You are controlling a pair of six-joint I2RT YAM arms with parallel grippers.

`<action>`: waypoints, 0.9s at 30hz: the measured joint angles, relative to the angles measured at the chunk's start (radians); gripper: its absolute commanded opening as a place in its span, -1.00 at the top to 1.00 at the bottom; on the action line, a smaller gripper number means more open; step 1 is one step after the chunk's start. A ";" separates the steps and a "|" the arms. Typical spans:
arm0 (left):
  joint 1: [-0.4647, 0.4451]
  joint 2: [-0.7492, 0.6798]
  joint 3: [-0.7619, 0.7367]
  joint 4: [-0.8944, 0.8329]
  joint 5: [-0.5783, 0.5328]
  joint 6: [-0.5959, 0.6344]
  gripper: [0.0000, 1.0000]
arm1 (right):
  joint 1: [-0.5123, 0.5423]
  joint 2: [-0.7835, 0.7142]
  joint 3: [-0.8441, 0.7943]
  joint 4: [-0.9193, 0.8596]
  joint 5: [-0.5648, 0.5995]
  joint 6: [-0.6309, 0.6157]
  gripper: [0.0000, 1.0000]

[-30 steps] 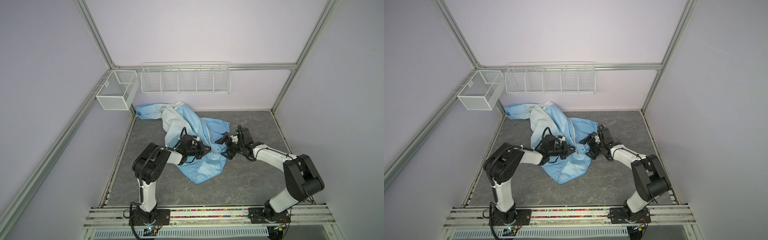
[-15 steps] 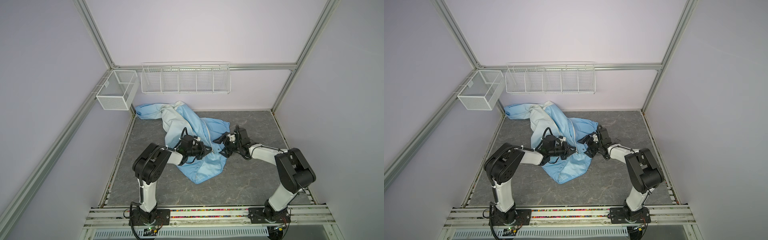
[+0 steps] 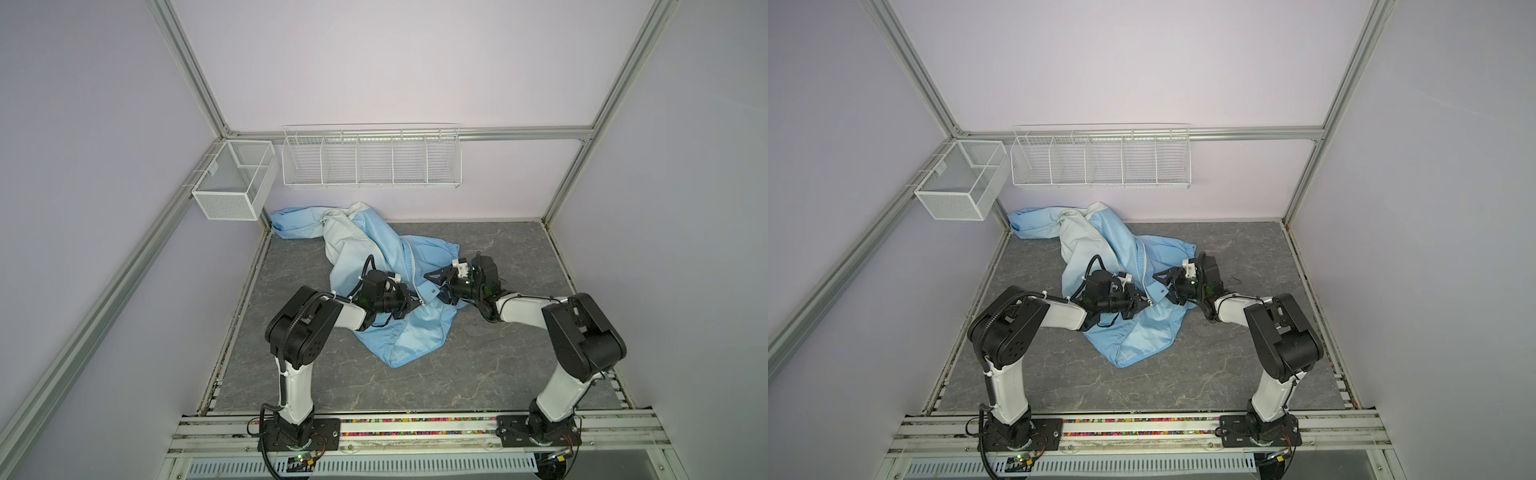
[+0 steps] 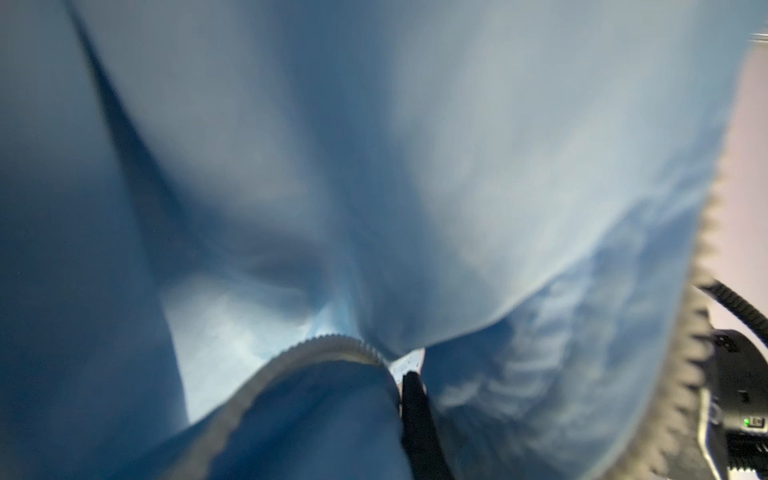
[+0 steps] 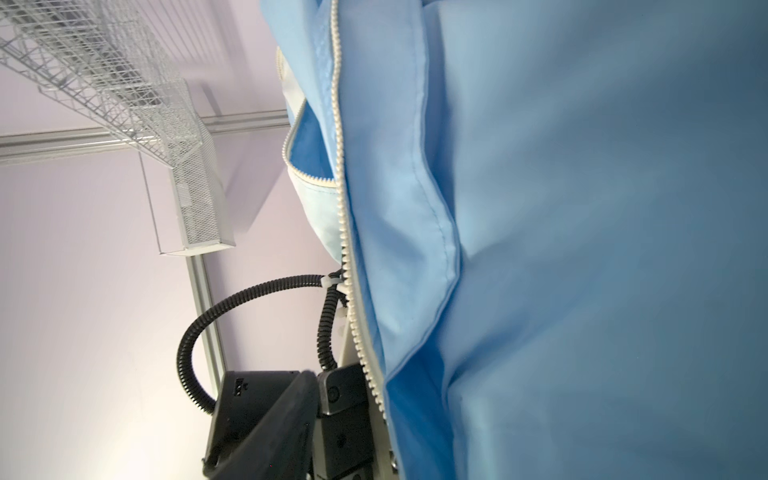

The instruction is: Zip up the jacket

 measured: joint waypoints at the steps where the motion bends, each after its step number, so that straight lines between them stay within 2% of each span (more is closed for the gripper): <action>1: 0.000 0.000 0.000 -0.002 0.000 0.000 1.00 | 0.000 0.000 0.000 0.013 -0.007 0.000 -0.14; 9: 0.000 0.000 0.000 -0.005 -0.001 0.000 1.00 | 0.004 0.000 -0.006 0.013 -0.042 -0.032 -0.38; 16: 0.000 0.000 0.008 -0.015 0.000 0.000 1.00 | 0.023 0.001 -0.011 -0.035 -0.058 -0.061 -0.36; 27: 0.003 -0.012 0.004 -0.047 -0.008 0.000 1.00 | 0.053 0.013 0.020 -0.097 -0.070 -0.085 0.34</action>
